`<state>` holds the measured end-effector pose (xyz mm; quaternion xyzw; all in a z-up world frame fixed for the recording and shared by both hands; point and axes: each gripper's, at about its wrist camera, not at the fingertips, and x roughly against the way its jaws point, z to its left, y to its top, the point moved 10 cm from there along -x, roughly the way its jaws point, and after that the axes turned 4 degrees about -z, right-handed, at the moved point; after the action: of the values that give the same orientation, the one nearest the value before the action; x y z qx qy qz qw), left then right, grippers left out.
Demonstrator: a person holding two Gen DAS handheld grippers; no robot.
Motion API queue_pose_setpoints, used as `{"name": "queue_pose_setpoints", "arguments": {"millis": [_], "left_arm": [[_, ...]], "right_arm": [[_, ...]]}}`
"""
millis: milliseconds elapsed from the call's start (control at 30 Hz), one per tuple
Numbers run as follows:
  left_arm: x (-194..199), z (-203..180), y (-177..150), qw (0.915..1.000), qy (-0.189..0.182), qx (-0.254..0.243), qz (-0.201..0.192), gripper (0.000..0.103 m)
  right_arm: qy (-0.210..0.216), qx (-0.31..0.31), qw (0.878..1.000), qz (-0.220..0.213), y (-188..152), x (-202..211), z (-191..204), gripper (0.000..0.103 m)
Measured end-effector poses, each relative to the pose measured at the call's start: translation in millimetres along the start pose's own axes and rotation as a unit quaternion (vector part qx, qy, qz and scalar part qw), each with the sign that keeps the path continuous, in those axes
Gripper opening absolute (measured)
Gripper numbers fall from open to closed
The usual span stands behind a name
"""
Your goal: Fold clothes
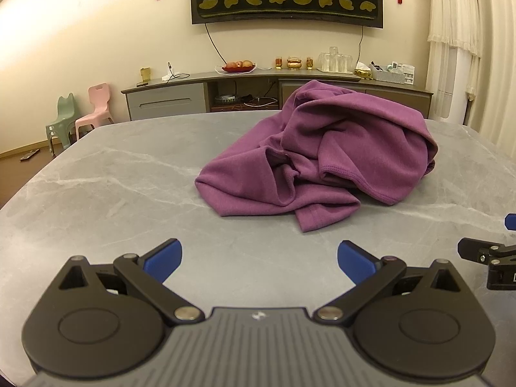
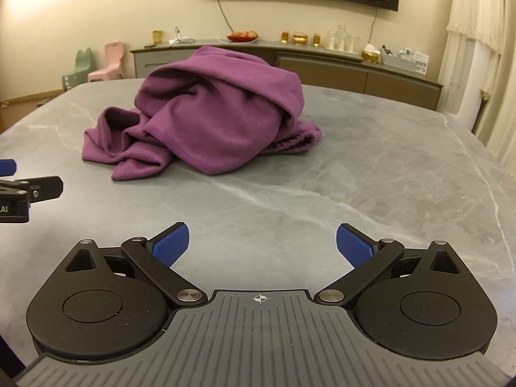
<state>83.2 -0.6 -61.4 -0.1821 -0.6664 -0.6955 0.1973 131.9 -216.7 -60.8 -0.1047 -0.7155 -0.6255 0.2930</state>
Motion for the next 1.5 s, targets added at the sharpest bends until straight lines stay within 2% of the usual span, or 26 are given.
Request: {"name": "queue_pose_setpoints", "arguments": {"millis": [233, 300, 333, 367, 400, 433, 467, 533, 700, 867, 900, 933, 967, 1000, 1033, 1067, 1200, 1367, 1467, 1500], "left_arm": [[1, -1, -1, 0.9999, -0.012, 0.001, 0.005, 0.103], [2, -4, -1, 0.9994, -0.031, 0.007, 0.011, 0.103], [2, -6, -1, 0.999, -0.041, 0.011, 0.015, 0.086], [3, -8, -2, 0.9982, -0.053, 0.016, 0.022, 0.071], [3, -10, -2, 0.9976, -0.06, 0.019, 0.03, 0.047], [3, -11, -4, 0.9971, -0.064, 0.019, 0.036, 0.036], [3, -12, -4, 0.9969, -0.067, 0.017, 0.039, 0.03], [5, -14, -5, 0.9975, -0.057, 0.007, 0.04, 0.0], [15, -18, 6, 0.9987, -0.043, -0.011, 0.026, 0.0], [20, -22, 17, 0.998, -0.057, -0.011, 0.024, 0.002], [20, -23, 18, 0.9976, -0.064, -0.01, 0.025, 0.011], [20, -24, 19, 0.9971, -0.071, -0.008, 0.026, 0.032], [19, -23, 21, 0.997, -0.071, -0.008, 0.028, 0.05], [18, -21, 25, 0.9974, -0.067, -0.009, 0.024, 0.087], [17, -19, 29, 0.9978, -0.063, -0.011, 0.018, 0.103], [17, -17, 34, 0.9981, -0.058, -0.013, 0.013, 0.103], [1, -11, 52, 0.9979, -0.056, -0.029, 0.012, 0.103], [-41, -2, 63, 0.9966, -0.058, -0.024, 0.053, 0.103], [-63, 13, 53, 0.9944, -0.06, 0.01, 0.086, 0.103], [-69, 20, 48, 0.9929, -0.062, 0.029, 0.098, 0.103]], "right_arm": [[-0.001, 0.0, 1.0, -0.003, 1, 1, 0, 0.094], [0.002, -0.001, 1.0, -0.007, 2, 3, 0, 0.083], [0.005, -0.003, 1.0, -0.009, 2, 3, 0, 0.077], [0.009, -0.005, 1.0, -0.011, 3, 4, 0, 0.057], [0.017, -0.01, 1.0, -0.011, 3, 4, 1, 0.03], [0.025, -0.015, 1.0, -0.009, 3, 4, 1, 0.017], [0.032, -0.02, 0.999, -0.007, 3, 5, 1, 0.0], [0.035, -0.019, 0.999, -0.014, 5, 7, 3, 0.0], [0.045, -0.024, 0.998, -0.038, 15, 19, 7, 0.0], [0.038, -0.025, 0.998, -0.034, 13, 16, 6, 0.0], [0.037, -0.027, 0.998, -0.033, 12, 15, 5, 0.003], [0.035, -0.029, 0.998, -0.032, 11, 13, 4, 0.019], [0.033, -0.031, 0.998, -0.033, 12, 12, 4, 0.048], [0.031, -0.032, 0.998, -0.033, 13, 11, 4, 0.076], [0.03, -0.033, 0.998, -0.033, 13, 9, 4, 0.086], [0.028, -0.035, 0.998, -0.033, 14, 8, 4, 0.093], [0.023, -0.029, 0.999, -0.027, 28, -7, 8, 0.094], [0.017, -0.031, 0.999, -0.012, 68, -55, 20, 0.098], [0.011, -0.031, 0.999, 0.004, 92, -92, 29, 0.098], [0.0, -0.026, 0.999, 0.024, 93, -113, 31, 0.098]]}}
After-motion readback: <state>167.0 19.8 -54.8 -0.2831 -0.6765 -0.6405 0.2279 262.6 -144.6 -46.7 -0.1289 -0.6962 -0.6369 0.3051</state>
